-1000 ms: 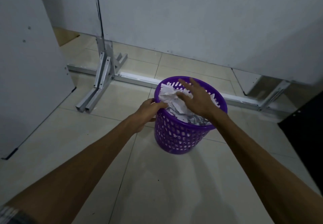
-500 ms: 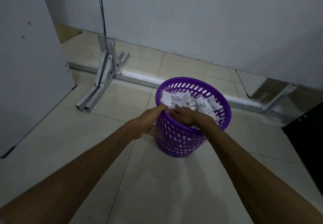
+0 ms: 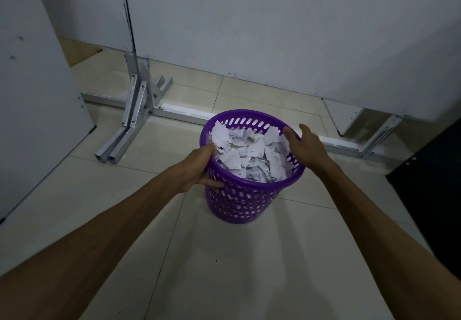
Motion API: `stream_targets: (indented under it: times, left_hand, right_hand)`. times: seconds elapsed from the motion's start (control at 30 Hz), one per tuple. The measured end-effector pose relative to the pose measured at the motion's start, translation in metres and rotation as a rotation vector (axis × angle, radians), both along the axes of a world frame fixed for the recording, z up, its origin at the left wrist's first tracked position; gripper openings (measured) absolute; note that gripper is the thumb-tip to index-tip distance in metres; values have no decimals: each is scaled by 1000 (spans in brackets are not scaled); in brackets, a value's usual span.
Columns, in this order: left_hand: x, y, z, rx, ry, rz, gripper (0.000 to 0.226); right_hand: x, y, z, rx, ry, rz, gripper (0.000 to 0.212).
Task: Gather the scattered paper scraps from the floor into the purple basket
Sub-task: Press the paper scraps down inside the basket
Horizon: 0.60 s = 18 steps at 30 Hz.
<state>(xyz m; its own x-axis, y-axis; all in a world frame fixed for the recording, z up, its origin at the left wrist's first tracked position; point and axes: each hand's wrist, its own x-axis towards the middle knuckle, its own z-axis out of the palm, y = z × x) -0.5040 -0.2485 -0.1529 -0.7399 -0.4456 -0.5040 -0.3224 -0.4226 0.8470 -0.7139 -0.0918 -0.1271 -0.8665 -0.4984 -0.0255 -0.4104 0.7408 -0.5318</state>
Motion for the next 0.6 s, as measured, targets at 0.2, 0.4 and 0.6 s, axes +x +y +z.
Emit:
stream_targets:
  times: [0.2,0.4,0.6]
  left_hand:
    - [40,-50,12,-40,7,113,47]
    - [88,-105,16,-93,-18,276,57]
    - [114,-118,2,-109,-82,333,53]
  right_hand:
    - [27,-31,16,-433,-272,96,58]
    - [72,-93,21,-589,-483,223,52]
    - [94,-113,-17,-580,-611,303,44]
